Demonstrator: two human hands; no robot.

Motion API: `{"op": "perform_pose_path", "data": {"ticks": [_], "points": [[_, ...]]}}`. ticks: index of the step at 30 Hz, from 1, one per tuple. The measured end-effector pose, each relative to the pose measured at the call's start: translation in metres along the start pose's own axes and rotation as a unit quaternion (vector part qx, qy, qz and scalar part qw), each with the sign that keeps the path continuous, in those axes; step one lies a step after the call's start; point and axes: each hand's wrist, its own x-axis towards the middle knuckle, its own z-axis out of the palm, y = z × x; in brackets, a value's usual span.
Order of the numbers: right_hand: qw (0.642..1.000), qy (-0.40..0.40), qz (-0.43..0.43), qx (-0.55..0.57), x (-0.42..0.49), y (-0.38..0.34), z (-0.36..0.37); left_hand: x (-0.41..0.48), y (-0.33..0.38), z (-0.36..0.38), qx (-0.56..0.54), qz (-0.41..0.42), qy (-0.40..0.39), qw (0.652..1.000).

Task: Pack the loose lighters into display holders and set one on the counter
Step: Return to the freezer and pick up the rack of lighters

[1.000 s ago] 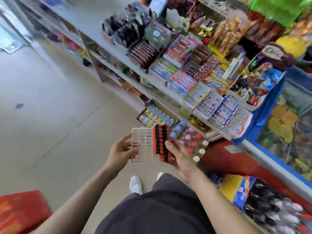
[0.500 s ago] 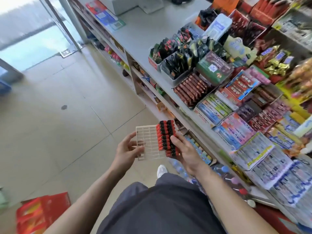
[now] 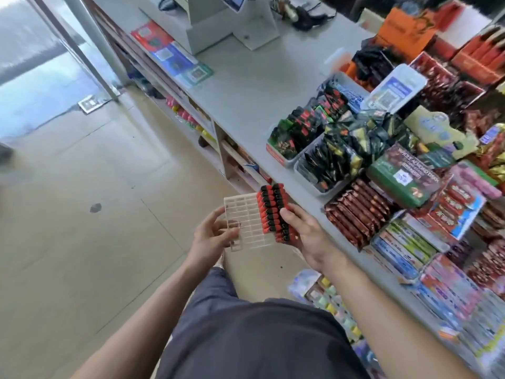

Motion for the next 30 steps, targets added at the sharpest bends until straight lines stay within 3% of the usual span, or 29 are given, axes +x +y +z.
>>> {"op": "perform_pose_path", "data": {"ticks": [9,21,27,30], "points": [[0.997,0.076,0.006,0.021,0.102,-0.066,0.092,0.136,0.083,-0.086,0.027,-0.012,-0.074,0.997],[0.989,0.142,-0.021,-0.023,0.236,-0.148,0.061,0.344,0.163,-0.057,0.100,-0.023,-0.154,0.983],[0.964,0.205,-0.029,-0.165,0.260,-0.157,0.035,0.415,0.167,-0.032,0.152,-0.059,-0.186,0.969],[0.919,0.260,-0.073,-0.288,0.255,-0.154,0.032,0.438,0.166,-0.020,0.185,-0.054,-0.198,0.961]]}}
